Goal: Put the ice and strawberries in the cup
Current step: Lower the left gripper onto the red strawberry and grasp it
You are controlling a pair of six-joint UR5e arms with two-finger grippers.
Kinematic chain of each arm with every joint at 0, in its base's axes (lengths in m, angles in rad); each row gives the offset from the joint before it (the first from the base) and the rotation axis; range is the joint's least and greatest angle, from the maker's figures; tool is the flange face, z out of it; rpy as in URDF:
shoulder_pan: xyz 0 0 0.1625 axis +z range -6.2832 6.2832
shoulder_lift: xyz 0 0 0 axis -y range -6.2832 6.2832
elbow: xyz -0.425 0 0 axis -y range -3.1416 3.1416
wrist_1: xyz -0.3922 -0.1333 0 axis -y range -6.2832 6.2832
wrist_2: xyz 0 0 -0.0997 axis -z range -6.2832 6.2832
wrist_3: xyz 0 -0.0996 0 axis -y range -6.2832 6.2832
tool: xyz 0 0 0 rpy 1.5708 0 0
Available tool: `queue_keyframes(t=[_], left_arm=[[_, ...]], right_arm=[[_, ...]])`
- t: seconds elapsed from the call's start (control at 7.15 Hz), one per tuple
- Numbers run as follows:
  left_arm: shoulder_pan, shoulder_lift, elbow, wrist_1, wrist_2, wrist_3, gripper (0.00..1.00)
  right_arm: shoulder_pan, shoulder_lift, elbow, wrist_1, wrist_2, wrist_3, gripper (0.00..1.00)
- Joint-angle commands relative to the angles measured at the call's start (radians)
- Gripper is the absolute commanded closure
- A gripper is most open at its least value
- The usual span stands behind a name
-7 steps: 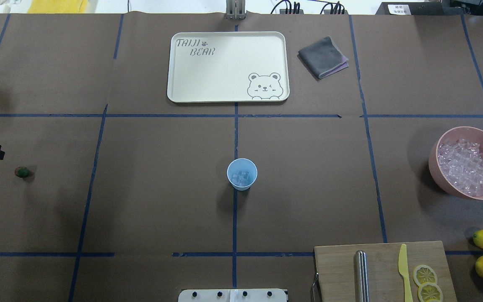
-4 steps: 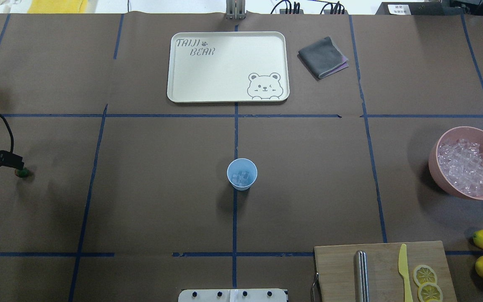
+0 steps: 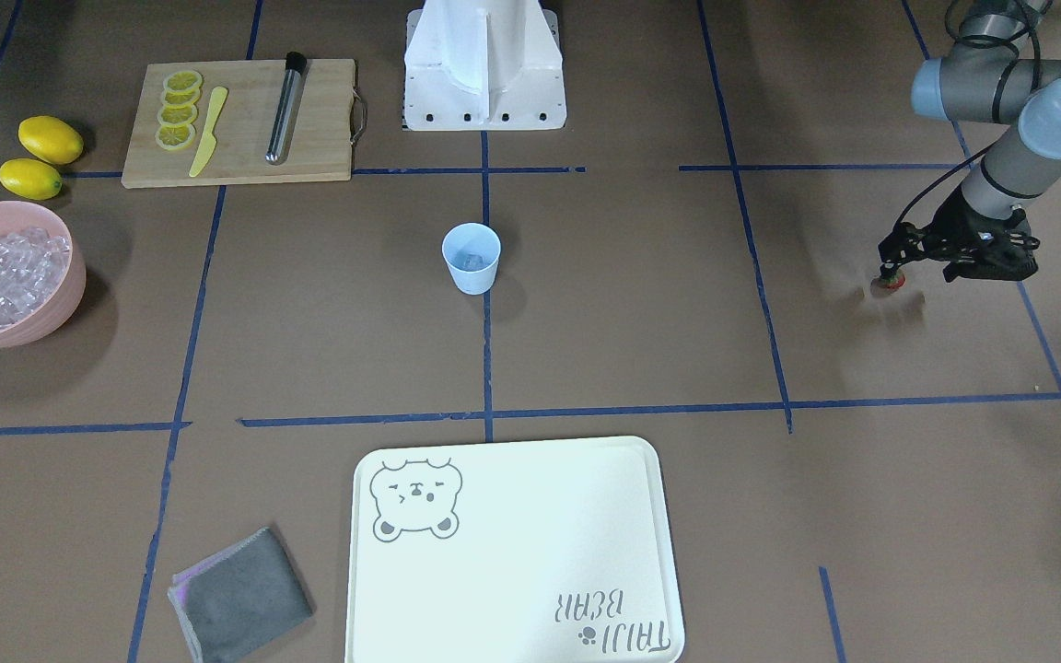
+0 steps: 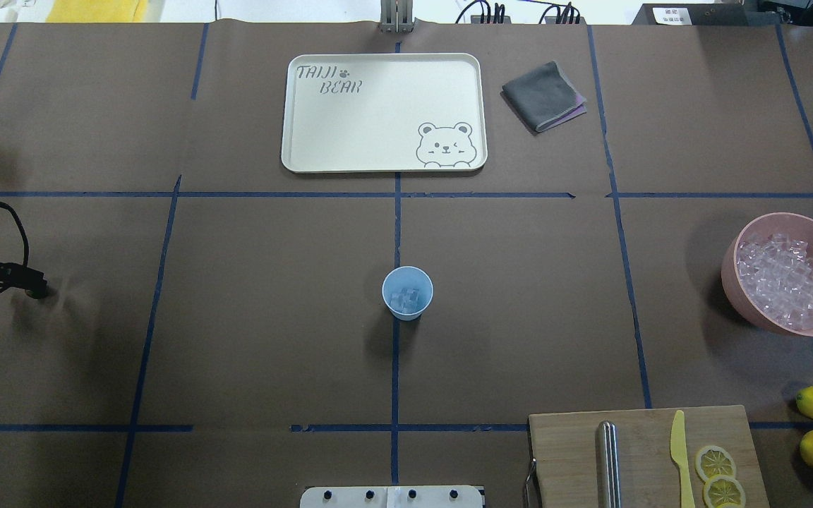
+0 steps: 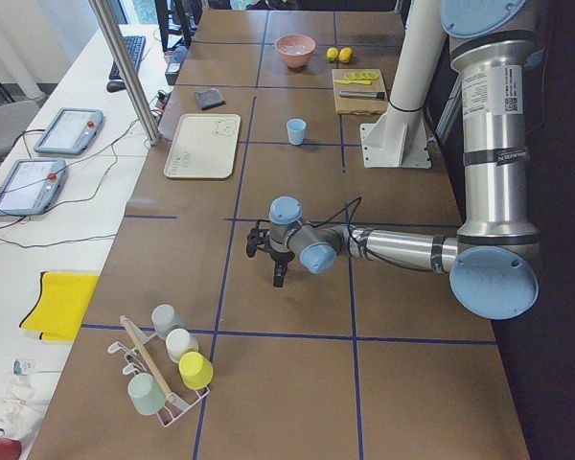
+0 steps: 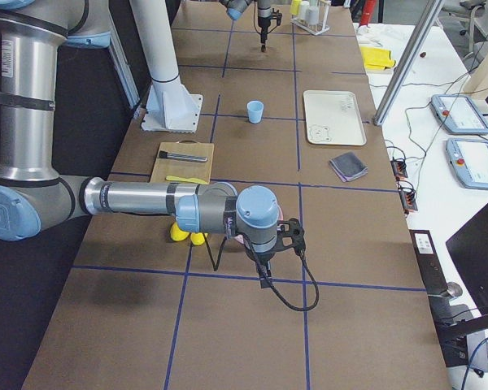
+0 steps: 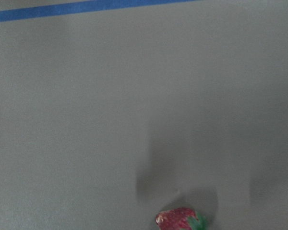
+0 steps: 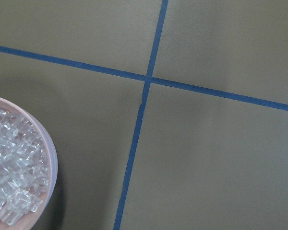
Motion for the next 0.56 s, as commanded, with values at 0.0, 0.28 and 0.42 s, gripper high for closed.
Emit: queue_keyframes(t=[0.0,0.28,0.42], left_arm=[[0.003,-0.010,0.010,-0.018,-0.005,-0.047,0.00],[0.031,-0.032,0.010,-0.020,-0.003,-0.088,0.00],[0.035,-0.035,0.010,-0.020,-0.003,-0.088,0.02]], right_arm=[[0.000,0.000,0.001,0.000,0.000,-0.001,0.00],[0.000,0.000,-0.001,0.000,0.000,-0.001,0.01],[0.000,0.000,-0.001,0.000,0.000,-0.001,0.00]])
